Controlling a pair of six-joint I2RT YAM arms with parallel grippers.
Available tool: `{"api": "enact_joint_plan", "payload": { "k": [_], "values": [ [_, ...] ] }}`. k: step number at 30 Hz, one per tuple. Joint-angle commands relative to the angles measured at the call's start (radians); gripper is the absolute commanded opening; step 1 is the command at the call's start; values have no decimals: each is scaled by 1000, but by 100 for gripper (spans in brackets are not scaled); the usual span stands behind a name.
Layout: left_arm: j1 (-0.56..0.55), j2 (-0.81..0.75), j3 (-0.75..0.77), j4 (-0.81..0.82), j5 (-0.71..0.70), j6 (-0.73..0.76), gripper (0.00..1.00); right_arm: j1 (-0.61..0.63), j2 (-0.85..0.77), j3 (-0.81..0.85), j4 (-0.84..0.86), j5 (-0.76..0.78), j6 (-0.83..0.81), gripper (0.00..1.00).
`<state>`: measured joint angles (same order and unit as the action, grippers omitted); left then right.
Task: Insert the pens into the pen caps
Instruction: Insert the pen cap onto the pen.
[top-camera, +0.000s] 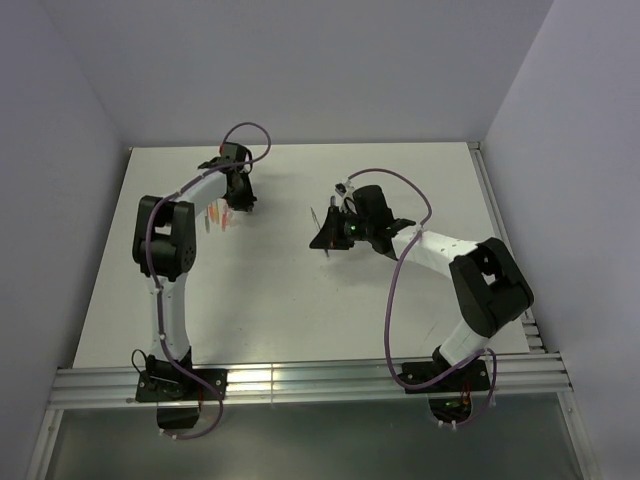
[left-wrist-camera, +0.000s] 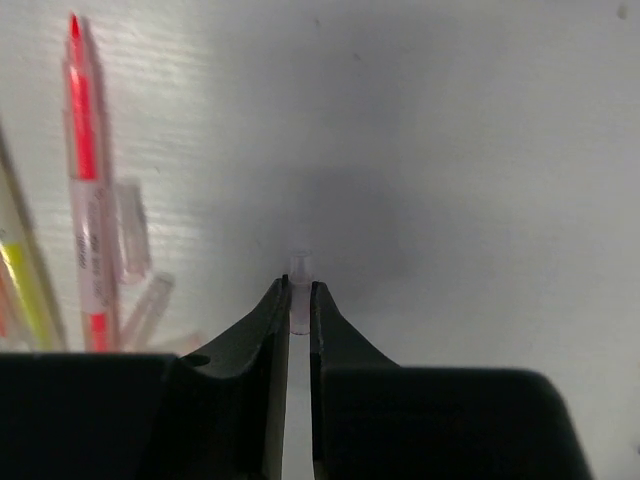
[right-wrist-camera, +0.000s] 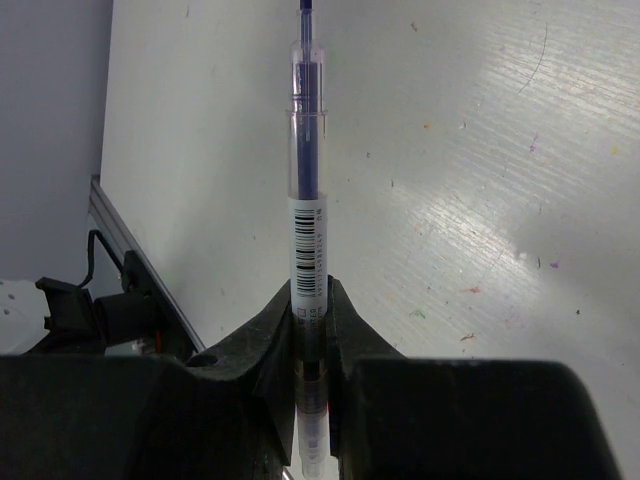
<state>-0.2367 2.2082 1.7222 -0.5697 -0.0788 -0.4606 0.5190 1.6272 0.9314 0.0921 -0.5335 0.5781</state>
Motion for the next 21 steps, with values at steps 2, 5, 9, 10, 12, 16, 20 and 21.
{"api": "enact_joint_plan", "payload": {
  "k": [2, 5, 9, 10, 12, 16, 20, 21],
  "values": [
    [-12, -221, -169, 222, 205, -131, 0, 13, -12, 41, 32, -16, -27, 0],
    [-12, -356, -298, 433, 325, -229, 0, 18, -44, 24, 81, -26, -14, 0],
    [-13, -481, -397, 647, 422, -351, 0, 21, -99, -17, 178, -66, 45, 0],
    [-13, -517, -429, 680, 451, -416, 0, 26, -111, -25, 213, -72, 54, 0],
    [-16, -556, -487, 850, 517, -482, 0, 29, -148, -46, 247, -77, 81, 0],
    [-24, -620, -640, 1074, 563, -633, 0, 33, -199, -57, 281, -92, 98, 0],
    [-41, -648, -756, 1304, 600, -710, 0, 35, -222, -63, 308, -114, 129, 0],
    [-61, -653, -772, 1370, 602, -710, 0, 38, -224, -65, 320, -121, 141, 0]
  ]
}}
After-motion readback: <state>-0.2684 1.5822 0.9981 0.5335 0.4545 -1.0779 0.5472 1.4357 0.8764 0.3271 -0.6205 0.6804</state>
